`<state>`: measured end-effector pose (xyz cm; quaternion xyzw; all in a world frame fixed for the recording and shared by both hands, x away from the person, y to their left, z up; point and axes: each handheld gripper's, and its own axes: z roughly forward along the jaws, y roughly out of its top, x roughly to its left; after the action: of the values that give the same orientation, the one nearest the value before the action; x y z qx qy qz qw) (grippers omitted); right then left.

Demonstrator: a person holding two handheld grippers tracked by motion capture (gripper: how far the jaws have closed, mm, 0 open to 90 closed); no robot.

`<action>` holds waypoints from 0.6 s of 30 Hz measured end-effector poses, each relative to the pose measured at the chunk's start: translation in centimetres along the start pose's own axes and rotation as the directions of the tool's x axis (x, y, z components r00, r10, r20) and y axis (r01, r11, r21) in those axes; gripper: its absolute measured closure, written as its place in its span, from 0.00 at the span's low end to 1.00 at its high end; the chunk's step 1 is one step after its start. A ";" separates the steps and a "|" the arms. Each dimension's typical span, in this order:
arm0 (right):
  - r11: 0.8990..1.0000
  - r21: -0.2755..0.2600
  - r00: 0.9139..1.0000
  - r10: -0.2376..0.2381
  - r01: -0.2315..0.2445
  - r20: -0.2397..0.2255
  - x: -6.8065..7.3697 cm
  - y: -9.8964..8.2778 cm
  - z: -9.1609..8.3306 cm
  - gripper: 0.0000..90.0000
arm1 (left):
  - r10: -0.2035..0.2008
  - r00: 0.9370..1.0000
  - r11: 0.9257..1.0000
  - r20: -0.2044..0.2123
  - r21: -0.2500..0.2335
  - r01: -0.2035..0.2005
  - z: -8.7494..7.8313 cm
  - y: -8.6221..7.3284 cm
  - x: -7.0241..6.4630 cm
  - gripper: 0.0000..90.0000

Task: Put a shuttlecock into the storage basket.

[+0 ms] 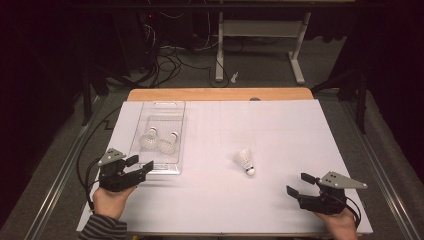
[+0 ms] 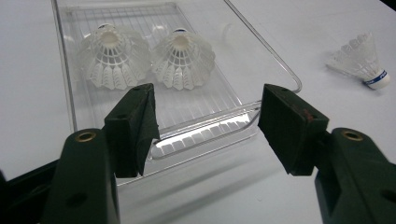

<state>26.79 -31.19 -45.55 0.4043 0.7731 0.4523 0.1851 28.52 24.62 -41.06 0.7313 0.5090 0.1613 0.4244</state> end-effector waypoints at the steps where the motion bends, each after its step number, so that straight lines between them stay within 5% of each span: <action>1: 1.000 0.001 1.000 -0.003 0.003 0.000 0.0 0.0 0.0 0.30 | 0.000 1.000 1.000 0.002 -0.001 0.000 0.0 0.0 0.0 0.42; 18: 1.000 -0.003 1.000 0.001 -0.001 0.001 0.0 0.0 0.0 0.30 | 0.015 0.999 1.000 0.028 -0.009 -0.015 0.1 -0.4 -1.1 0.42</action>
<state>26.81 -31.23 -45.56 0.4044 0.7722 0.4534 0.1858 27.88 23.61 -41.24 0.7354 0.4968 0.1564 0.4335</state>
